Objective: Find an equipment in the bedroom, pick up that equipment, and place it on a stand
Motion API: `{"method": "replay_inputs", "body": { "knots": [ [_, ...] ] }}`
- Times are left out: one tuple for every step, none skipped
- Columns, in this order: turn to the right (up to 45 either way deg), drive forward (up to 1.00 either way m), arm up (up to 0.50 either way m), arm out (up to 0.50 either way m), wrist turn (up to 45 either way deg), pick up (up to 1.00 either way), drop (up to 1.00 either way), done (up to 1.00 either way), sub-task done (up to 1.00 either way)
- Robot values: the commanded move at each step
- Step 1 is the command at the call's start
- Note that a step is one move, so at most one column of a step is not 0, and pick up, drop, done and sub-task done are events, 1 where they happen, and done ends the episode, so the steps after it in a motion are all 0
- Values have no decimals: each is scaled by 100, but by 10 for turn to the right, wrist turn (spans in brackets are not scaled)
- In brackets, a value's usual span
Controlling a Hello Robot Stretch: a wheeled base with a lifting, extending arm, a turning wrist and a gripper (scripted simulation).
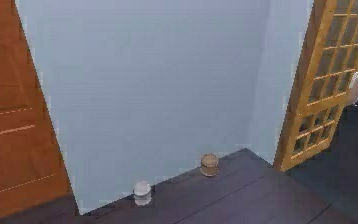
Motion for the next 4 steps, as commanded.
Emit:
{"method": "replay_inputs", "body": {
  "knots": [
    [450,0,0,0,0,0,0,0,0],
    [90,0,0,0,0,0,0,0,0],
    [0,100,0,0,0,0,0,0,0],
    [30,0,0,0,0,0,0,0,0]
  ]
}}
